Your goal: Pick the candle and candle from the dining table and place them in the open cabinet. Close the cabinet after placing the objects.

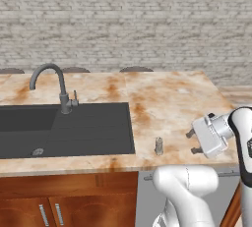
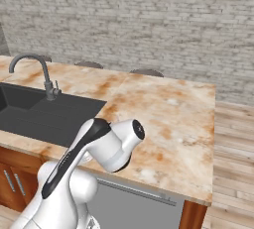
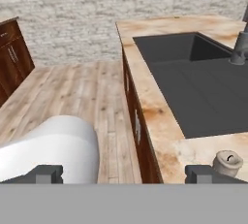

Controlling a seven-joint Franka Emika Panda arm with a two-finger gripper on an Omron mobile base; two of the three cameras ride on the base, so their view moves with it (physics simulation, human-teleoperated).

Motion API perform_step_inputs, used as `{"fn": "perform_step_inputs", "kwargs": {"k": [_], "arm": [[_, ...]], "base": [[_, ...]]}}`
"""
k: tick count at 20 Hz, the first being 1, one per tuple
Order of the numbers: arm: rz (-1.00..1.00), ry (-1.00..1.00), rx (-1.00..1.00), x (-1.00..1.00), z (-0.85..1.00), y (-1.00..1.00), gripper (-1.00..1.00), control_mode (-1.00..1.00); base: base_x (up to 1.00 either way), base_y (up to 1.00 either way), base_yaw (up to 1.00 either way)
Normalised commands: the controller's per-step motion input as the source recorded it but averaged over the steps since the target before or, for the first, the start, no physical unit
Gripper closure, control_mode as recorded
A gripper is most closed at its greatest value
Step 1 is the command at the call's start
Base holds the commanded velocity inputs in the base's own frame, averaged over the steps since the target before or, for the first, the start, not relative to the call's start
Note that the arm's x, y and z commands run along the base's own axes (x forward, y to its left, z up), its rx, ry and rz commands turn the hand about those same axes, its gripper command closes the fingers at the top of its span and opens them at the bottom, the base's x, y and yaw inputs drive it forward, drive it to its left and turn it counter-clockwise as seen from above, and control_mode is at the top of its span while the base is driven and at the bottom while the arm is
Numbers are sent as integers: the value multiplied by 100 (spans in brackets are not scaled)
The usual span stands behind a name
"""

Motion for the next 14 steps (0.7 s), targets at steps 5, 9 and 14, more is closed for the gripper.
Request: {"fn": "perform_step_inputs", "kwargs": {"k": [5, 9, 14], "arm": [[0, 0, 0, 35, -18, 0, -100, -100], [0, 0, 0, 33, -24, 0, -100, -100], [0, 0, 0, 29, -28, -1, -100, -100]], "base": [[0, 0, 0], [0, 0, 0], [0, 0, 0]]}}
